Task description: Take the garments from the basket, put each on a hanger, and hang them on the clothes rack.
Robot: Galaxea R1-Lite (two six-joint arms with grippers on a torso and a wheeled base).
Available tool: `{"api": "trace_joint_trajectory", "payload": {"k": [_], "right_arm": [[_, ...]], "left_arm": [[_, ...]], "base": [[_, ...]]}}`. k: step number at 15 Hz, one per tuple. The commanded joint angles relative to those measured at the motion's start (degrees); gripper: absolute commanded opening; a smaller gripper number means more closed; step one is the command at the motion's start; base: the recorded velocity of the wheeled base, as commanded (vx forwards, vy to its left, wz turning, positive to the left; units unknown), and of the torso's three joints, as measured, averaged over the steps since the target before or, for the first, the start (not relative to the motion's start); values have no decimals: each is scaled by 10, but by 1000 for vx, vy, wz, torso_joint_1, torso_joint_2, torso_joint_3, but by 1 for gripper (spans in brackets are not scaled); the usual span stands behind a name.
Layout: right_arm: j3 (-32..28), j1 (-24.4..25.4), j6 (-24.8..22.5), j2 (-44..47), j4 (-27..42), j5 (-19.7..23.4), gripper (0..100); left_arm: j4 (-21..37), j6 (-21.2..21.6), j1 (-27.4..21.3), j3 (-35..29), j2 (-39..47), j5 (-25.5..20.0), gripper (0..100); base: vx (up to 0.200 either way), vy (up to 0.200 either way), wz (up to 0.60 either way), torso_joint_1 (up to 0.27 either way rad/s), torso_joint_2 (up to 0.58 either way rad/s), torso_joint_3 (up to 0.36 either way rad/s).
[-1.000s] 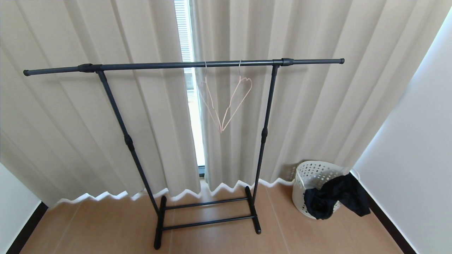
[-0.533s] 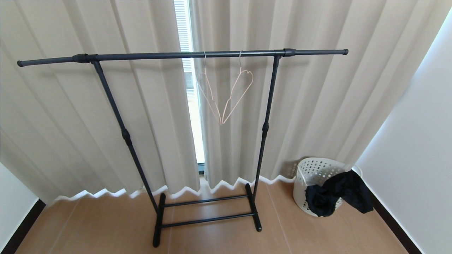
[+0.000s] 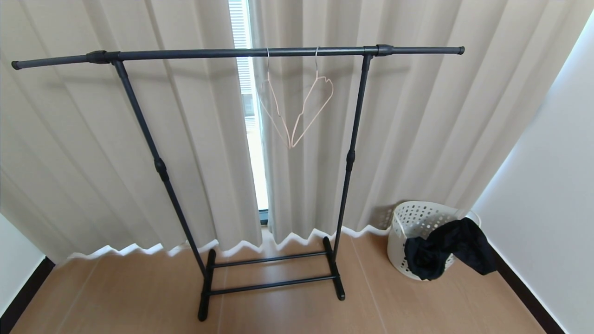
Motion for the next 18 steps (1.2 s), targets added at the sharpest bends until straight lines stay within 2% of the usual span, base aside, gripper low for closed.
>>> {"api": "trace_joint_trajectory", "payload": {"k": [1,9,18], "right_arm": [[0,0,0,0,0,0,100],[0,0,0,0,0,0,100],[0,0,0,0,0,0,100]], "left_arm": [[0,0,0,0,0,0,100],[0,0,0,0,0,0,100],[0,0,0,0,0,0,100]], "base": [[0,0,0,-237,540,305],[0,0,0,-208,540,327],[0,0,0,-154,494,335]]}}
